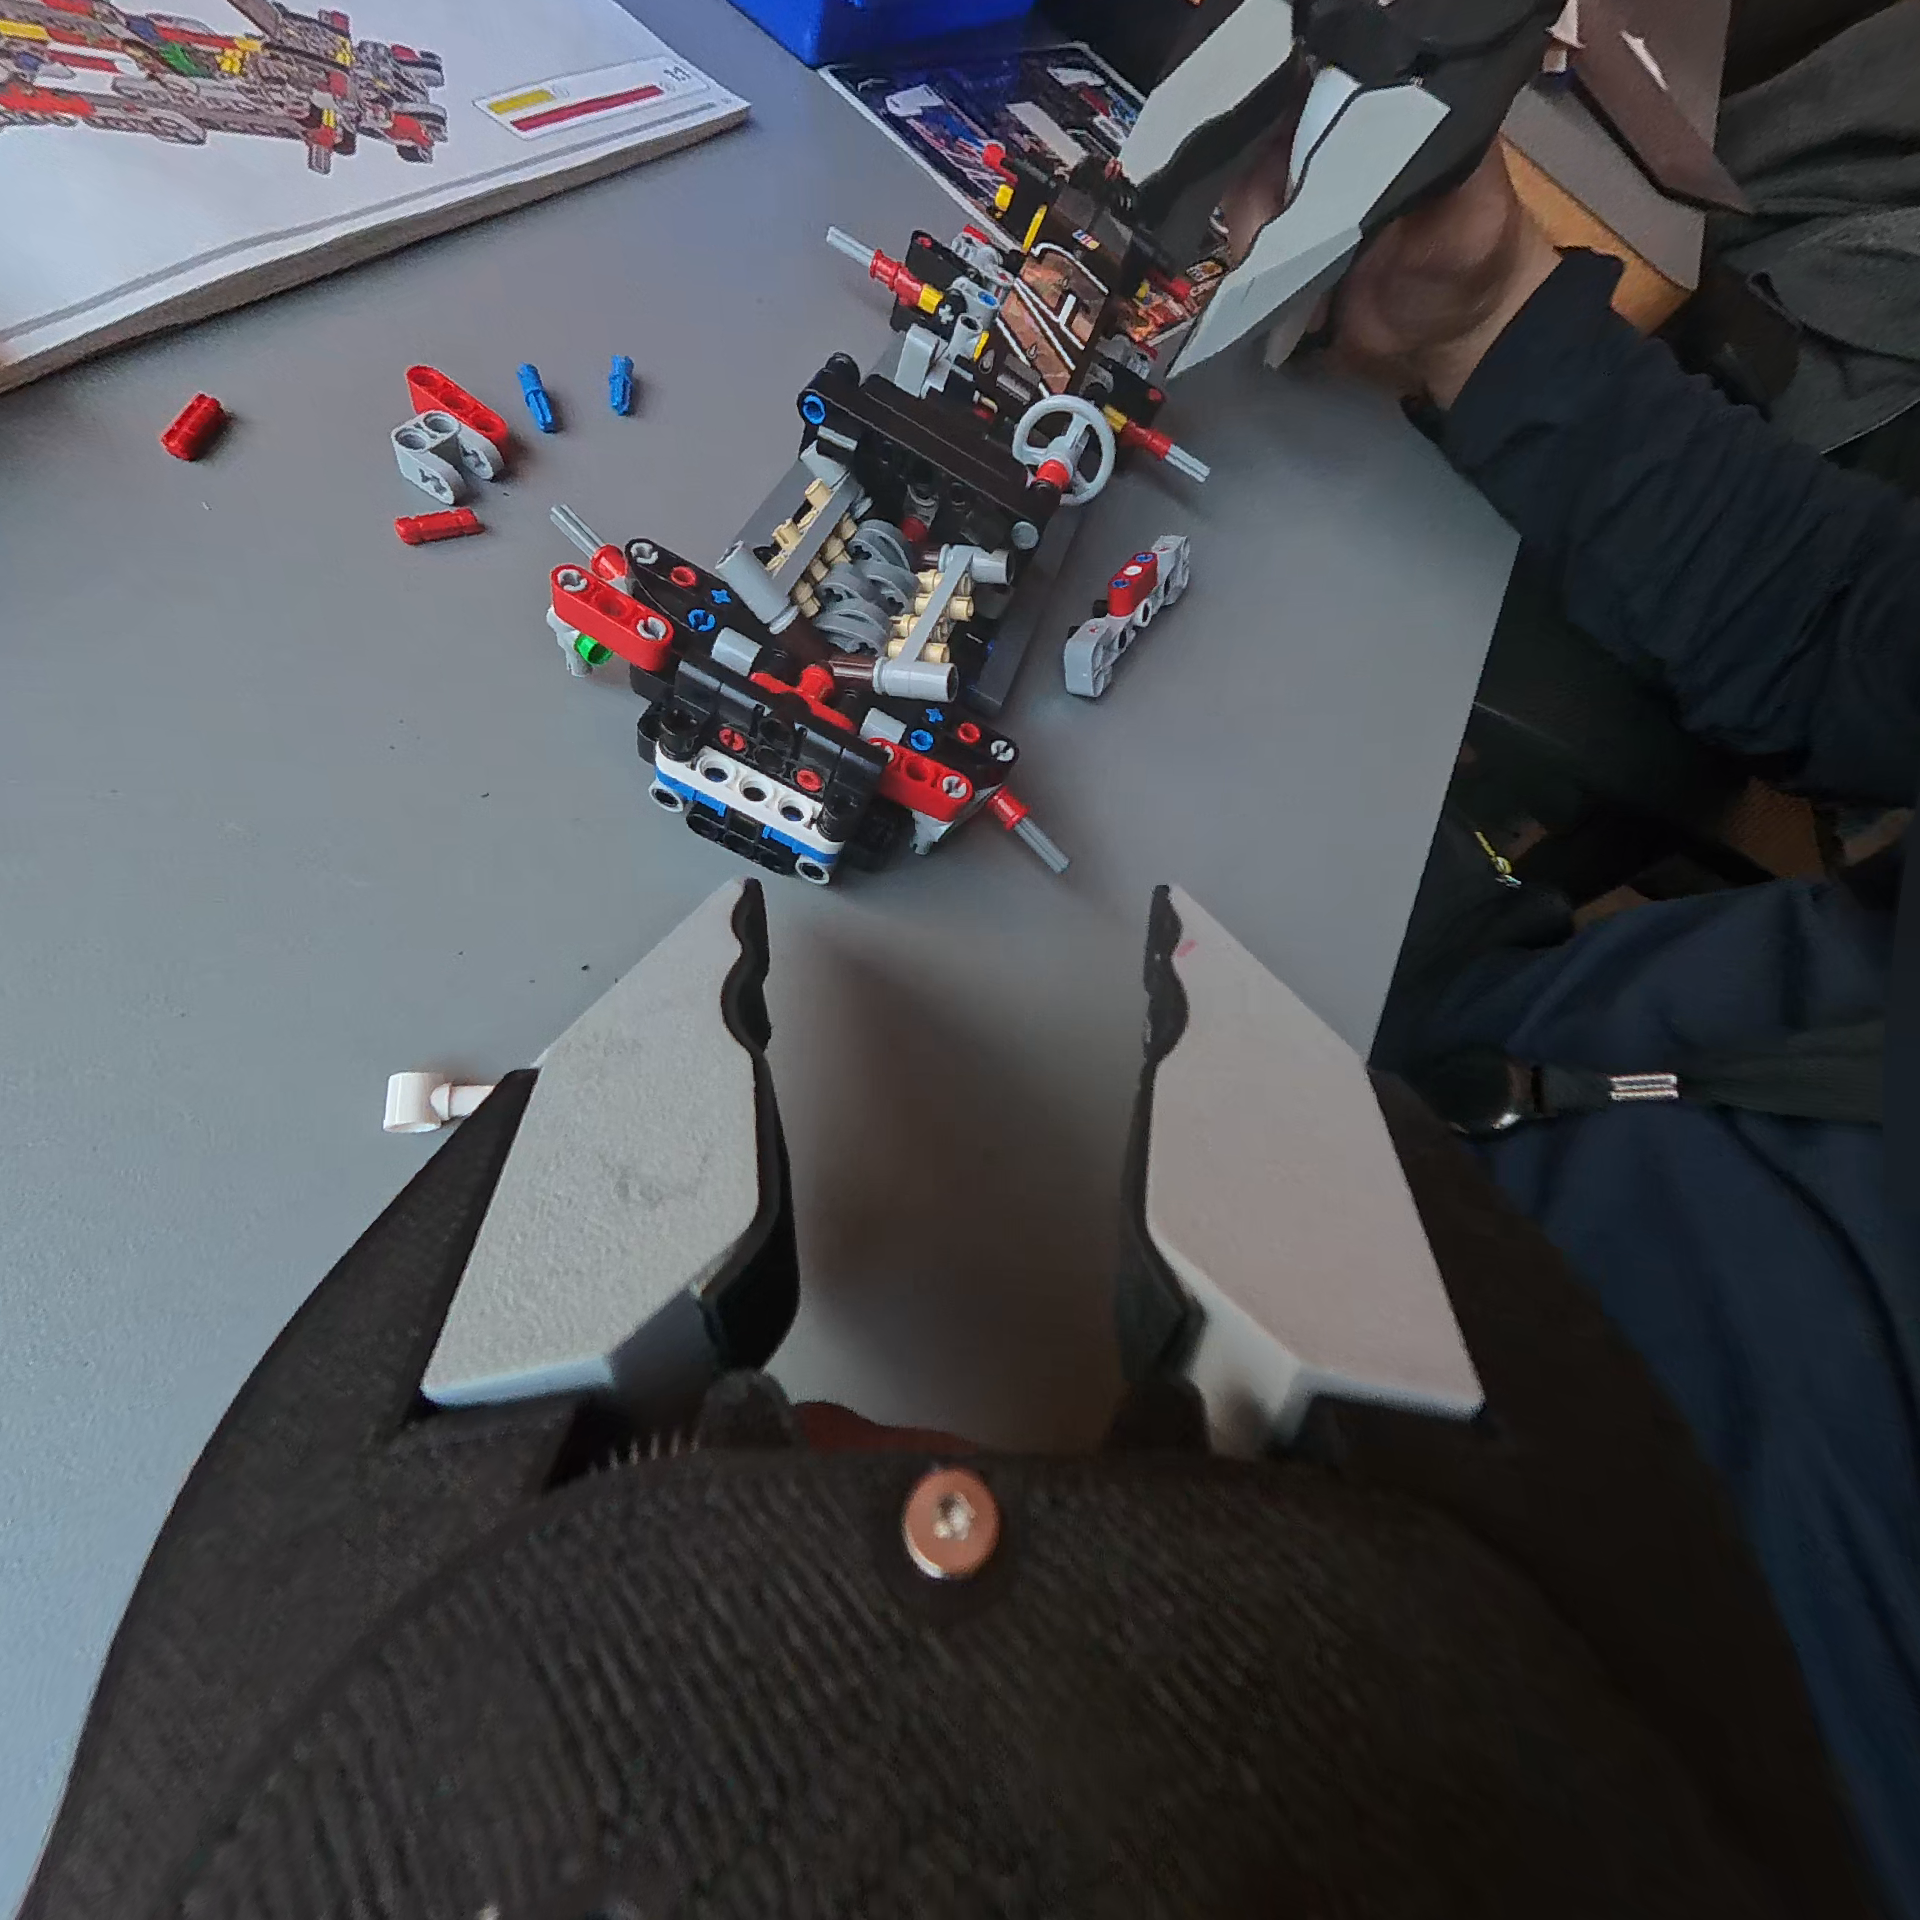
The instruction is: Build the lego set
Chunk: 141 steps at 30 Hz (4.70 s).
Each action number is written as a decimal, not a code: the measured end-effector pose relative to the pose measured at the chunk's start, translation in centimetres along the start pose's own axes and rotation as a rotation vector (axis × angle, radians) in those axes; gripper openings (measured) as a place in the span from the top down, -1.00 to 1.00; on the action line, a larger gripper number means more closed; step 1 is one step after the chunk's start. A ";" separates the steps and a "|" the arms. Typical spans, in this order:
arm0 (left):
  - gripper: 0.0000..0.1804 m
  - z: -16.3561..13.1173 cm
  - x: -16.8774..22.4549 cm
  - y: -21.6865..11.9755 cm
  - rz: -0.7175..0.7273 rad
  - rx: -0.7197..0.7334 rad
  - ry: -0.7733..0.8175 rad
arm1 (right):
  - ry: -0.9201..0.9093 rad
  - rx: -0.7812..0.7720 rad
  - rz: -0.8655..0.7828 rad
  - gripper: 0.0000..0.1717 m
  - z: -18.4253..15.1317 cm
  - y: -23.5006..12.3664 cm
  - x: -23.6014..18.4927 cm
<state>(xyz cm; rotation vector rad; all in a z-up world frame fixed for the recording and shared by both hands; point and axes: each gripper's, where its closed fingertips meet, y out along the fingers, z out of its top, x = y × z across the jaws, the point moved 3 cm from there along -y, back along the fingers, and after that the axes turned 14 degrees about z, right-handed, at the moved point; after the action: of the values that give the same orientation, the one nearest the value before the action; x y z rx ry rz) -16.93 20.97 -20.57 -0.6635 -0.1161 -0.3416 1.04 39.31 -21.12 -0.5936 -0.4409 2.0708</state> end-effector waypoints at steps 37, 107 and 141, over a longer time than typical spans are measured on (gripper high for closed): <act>0.29 -0.2 -0.1 0.2 0.014 -0.023 -0.002 | -0.088 0.087 -0.128 0.51 0.8 -1.9 -0.7; 0.09 0.7 2.0 3.1 0.129 -0.035 0.033 | -0.325 -0.335 -0.321 0.67 7.0 6.0 1.2; 0.18 1.9 0.5 1.8 -0.003 0.013 -0.099 | 0.167 0.012 -0.042 0.36 0.4 -3.7 1.3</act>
<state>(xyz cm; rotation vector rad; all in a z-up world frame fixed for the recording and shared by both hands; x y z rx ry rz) -15.88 23.30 -20.01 -0.6672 -0.2133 -0.3108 2.68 42.33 -19.22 -0.7375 -0.3416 1.9643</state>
